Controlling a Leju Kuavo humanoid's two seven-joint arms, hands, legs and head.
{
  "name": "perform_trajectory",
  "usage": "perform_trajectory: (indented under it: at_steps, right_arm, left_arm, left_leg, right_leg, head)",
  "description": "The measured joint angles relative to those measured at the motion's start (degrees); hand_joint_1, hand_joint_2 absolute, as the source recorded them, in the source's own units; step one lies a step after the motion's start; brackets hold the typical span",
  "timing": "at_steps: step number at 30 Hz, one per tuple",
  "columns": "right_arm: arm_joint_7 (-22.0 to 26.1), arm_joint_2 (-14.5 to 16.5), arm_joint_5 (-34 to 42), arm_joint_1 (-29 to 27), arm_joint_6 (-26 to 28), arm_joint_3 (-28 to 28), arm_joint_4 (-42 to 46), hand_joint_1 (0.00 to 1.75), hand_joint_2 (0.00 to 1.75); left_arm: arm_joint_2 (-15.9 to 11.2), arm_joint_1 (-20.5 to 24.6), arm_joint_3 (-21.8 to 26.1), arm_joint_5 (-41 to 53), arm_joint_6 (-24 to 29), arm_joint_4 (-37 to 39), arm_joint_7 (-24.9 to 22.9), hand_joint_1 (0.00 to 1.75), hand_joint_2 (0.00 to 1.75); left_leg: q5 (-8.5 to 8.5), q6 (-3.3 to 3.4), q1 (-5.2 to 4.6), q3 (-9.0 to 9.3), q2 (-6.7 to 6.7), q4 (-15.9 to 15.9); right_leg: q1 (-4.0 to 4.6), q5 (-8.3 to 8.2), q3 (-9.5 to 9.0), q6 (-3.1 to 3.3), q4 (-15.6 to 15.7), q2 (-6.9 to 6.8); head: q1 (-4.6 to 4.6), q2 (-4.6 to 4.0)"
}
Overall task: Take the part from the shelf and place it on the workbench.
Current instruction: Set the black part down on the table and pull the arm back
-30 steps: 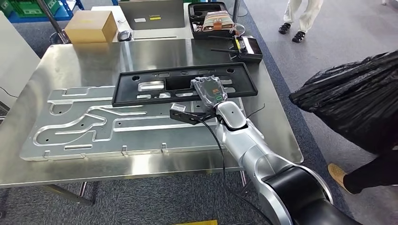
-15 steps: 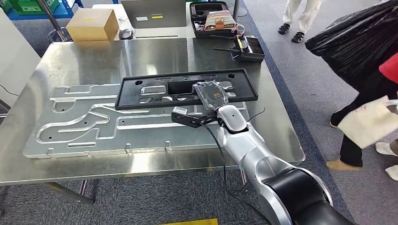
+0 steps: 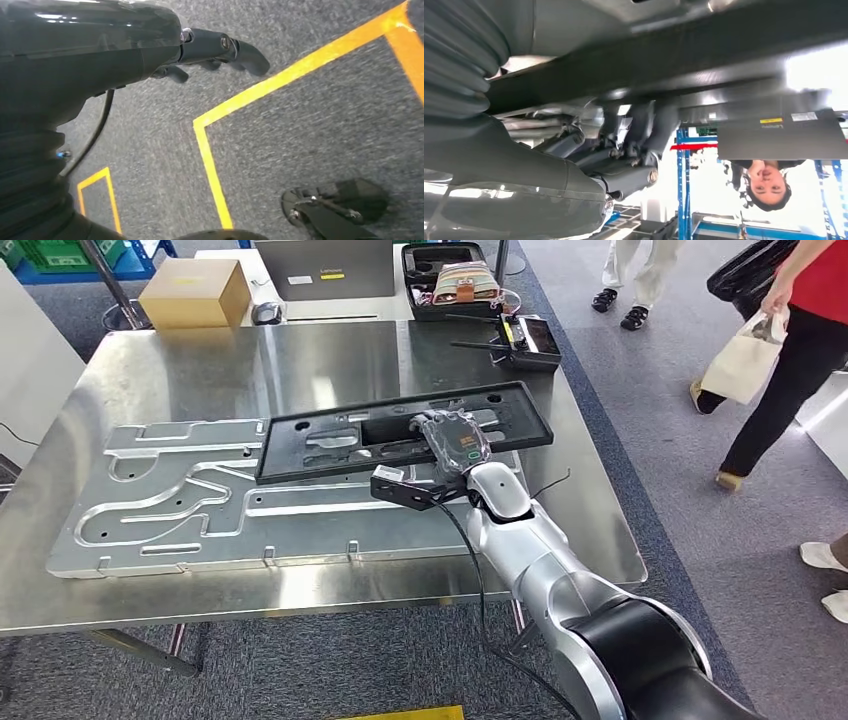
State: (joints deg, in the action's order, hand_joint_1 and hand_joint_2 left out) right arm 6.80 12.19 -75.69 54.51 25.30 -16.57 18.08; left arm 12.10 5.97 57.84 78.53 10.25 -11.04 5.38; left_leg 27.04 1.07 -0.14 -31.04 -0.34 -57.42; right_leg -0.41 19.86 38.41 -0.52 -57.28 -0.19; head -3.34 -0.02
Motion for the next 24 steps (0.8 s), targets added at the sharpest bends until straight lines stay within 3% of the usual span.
perform_trajectory:
  at_steps: [2, 6, 20, 24]
  right_arm:
    - [-0.04, 0.31, -0.28, 0.25, -0.11, 0.00, 0.00, 0.00, 0.00]
    - [-0.01, 0.75, -0.36, 0.78, -0.13, 0.00, 0.00, 0.00, 0.00]
    - [4.32, 2.19, 3.99, 1.26, -1.90, 1.68, 0.04, 0.00, 0.00]
    - [6.60, 3.42, 11.66, 1.31, -8.49, 4.85, 0.16, 0.00, 0.00]
  left_arm:
    - [-0.04, -0.15, 0.33, -0.37, 0.23, 0.00, -0.30, 0.00, 1.75]
    - [-0.06, -0.31, 1.18, -0.54, 0.66, 0.00, -0.91, 0.00, 0.00]
    - [-0.04, -0.37, 1.32, 0.04, 0.04, 0.00, -3.15, 0.00, 0.00]
    - [-0.04, -0.26, 1.32, 0.07, -0.13, 0.00, -3.66, 0.00, 0.00]
  left_leg:
    - [-0.02, -0.02, 0.00, -0.01, 0.00, 0.00]
    - [-0.04, -0.06, 0.00, -0.02, 0.00, 0.00]
    - [-0.02, -0.08, 0.00, -0.01, 0.16, 0.00]
    - [-0.04, -0.07, -0.01, -0.01, 0.20, 0.00]
  right_leg:
    - [0.00, 0.00, 0.02, 0.00, -0.01, -0.01]
    - [0.00, 0.00, 0.04, 0.00, -0.02, -0.01]
    - [0.00, -0.04, 0.01, 0.01, -0.02, 0.15]
    - [-0.01, -0.07, 0.03, -0.01, -0.01, 0.17]
  head:
    - [0.00, 0.00]
    - [0.00, 0.00]
    - [0.00, 0.00]
    - [0.00, 0.00]
